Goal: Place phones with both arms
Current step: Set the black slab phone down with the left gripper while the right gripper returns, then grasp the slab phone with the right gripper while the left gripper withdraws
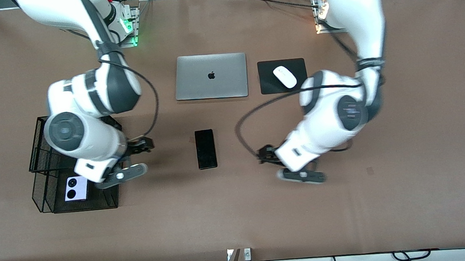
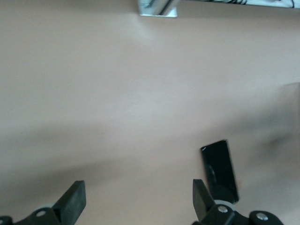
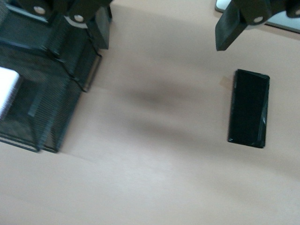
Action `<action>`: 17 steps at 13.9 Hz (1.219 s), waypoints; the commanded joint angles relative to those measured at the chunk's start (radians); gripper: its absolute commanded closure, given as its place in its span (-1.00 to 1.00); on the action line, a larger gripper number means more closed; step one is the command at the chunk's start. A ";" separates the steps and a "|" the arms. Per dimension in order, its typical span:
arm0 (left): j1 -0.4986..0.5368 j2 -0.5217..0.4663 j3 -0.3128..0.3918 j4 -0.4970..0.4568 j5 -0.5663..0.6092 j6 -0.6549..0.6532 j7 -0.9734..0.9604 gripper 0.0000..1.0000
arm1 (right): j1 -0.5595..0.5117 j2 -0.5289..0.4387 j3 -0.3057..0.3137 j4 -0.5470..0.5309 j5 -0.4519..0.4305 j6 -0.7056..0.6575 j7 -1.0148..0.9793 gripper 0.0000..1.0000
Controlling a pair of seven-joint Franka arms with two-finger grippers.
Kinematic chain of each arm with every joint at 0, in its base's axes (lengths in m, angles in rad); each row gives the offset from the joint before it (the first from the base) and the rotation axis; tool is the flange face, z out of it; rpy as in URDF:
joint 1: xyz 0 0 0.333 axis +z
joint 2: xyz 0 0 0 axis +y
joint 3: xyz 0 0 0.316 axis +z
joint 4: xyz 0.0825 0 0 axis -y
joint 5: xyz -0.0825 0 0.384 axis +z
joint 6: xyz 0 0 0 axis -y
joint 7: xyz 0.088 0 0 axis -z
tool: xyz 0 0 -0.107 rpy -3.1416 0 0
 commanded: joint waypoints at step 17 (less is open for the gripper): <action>0.494 -0.565 -0.234 -0.412 0.584 -0.453 -0.001 -1.00 | 0.234 0.236 -0.009 -0.002 0.095 0.290 0.217 -1.00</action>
